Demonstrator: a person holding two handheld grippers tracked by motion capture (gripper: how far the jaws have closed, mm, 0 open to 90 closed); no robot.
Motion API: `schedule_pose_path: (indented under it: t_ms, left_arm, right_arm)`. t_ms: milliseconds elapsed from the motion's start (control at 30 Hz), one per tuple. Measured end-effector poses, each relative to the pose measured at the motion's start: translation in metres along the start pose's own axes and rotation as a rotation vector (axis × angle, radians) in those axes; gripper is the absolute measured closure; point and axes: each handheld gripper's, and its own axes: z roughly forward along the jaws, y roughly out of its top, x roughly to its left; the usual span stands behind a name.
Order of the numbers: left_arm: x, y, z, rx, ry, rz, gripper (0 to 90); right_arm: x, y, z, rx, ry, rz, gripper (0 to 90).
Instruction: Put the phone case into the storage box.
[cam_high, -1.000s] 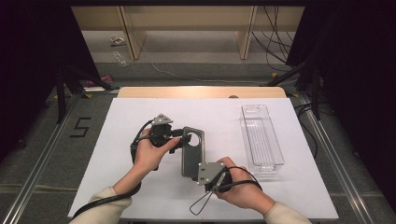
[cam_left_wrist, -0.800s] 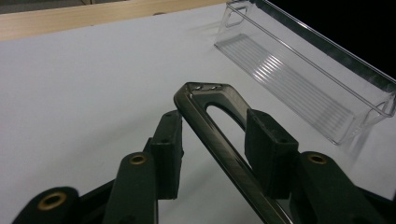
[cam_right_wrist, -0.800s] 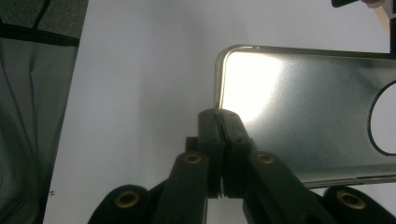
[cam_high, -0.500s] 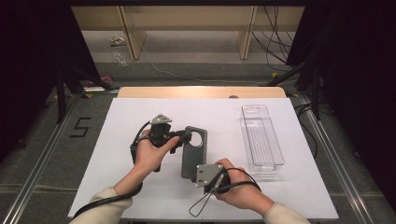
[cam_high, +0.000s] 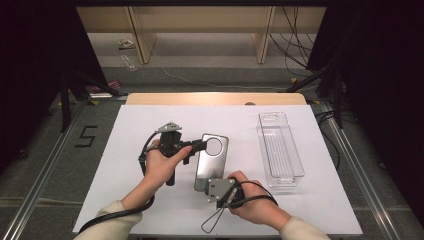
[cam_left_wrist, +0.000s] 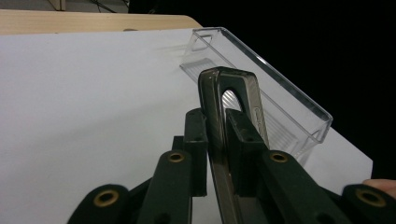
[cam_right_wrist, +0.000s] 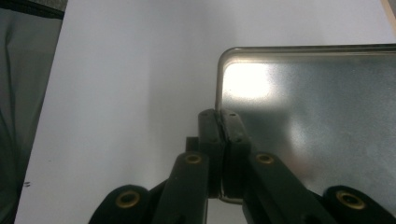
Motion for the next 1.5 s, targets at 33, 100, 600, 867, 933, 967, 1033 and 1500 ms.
schedule_pose_path:
  t_ms: [33,100,600,867,933,967,1033,1500]
  left_arm:
    - [-0.0013,0.0002,-0.0003,-0.005,-0.002,0.001,80.4]
    - [-0.0030,0.0005,-0.0008,-0.010,-0.006,0.007,81.2]
    - [-0.0046,0.0014,-0.0038,-0.042,-0.020,0.005,82.2]
    - [-0.0044,0.0005,-0.0041,-0.052,-0.020,0.011,82.2]
    - [-0.0046,0.0007,-0.0044,-0.056,-0.020,0.012,82.1]
    - [-0.0048,0.0008,-0.0046,-0.058,-0.021,0.011,82.1]
    - [-0.0054,0.0007,-0.0047,-0.064,-0.020,0.014,82.2]
    - [-0.0056,-0.0003,-0.0059,-0.083,0.014,0.037,82.1]
  right_arm:
    - [0.0002,-0.0002,0.0002,0.005,0.003,0.002,89.5]
    - [0.0000,-0.0009,0.0010,0.012,-0.006,-0.002,89.4]
    - [-0.0037,-0.0038,0.0013,0.001,-0.018,0.021,89.1]
    - [-0.0040,-0.0052,0.0022,-0.002,-0.018,0.039,88.8]
    - [-0.0041,-0.0055,0.0028,-0.011,-0.024,0.044,88.6]
    - [-0.0045,-0.0056,0.0025,-0.009,-0.020,0.047,88.5]
    - [-0.0053,-0.0059,0.0026,-0.012,-0.033,0.046,88.3]
    - [-0.0083,-0.0095,0.0015,-0.083,-0.055,0.099,79.3]
